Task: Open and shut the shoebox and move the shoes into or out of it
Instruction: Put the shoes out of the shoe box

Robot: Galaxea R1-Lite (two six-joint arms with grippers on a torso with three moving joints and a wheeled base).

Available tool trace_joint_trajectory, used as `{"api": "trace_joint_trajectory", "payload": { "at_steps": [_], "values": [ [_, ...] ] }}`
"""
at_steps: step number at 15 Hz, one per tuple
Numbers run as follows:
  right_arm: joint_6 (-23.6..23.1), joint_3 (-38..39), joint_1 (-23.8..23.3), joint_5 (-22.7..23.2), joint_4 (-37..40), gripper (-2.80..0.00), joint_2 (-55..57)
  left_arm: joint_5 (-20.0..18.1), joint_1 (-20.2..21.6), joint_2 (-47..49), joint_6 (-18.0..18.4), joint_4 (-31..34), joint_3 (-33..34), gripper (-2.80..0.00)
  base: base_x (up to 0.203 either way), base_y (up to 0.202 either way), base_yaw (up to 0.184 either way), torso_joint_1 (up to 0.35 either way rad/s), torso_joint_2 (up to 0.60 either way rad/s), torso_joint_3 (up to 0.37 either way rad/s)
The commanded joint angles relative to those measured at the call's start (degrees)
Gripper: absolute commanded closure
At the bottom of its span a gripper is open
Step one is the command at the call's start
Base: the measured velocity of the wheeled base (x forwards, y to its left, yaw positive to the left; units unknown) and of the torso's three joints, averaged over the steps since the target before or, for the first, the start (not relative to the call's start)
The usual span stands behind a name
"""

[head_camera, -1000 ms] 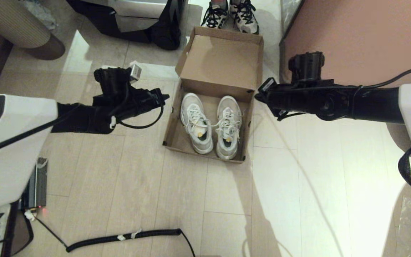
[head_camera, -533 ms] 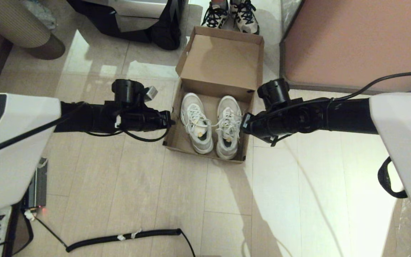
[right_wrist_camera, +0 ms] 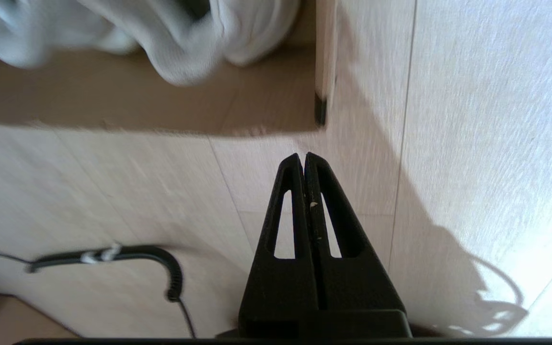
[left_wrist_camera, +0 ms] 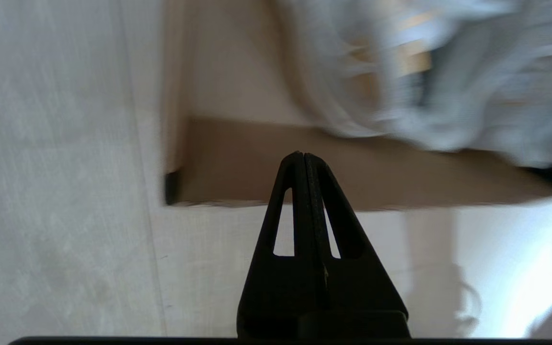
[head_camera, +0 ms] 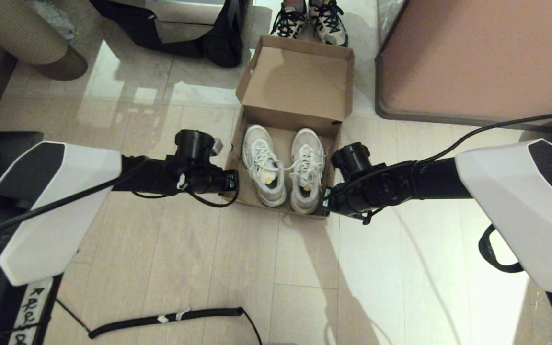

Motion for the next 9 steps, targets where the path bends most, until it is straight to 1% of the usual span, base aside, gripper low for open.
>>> {"api": "trace_joint_trajectory", "payload": {
  "at_steps": [1, 6, 9],
  "values": [
    [0.2, 0.1, 0.8, -0.8, 0.0, 0.00, 2.0, 1.1, -0.7, 2.9, -0.1, 0.0, -0.9, 0.00, 0.000, 0.000, 0.000, 0.000, 0.00, 0.000],
    [0.1, -1.0, 1.3, -1.4, 0.0, 0.00, 4.8, 4.7, -2.1, 7.4, 0.0, 0.0, -4.8, 0.00, 0.000, 0.000, 0.000, 0.000, 0.00, 0.000],
    [-0.1, -3.0, 1.2, -1.5, 0.0, 0.00, 6.8, 4.9, -2.4, 8.6, 0.0, -1.3, -4.8, 0.00, 0.000, 0.000, 0.000, 0.000, 0.00, 0.000]
  ]
}}
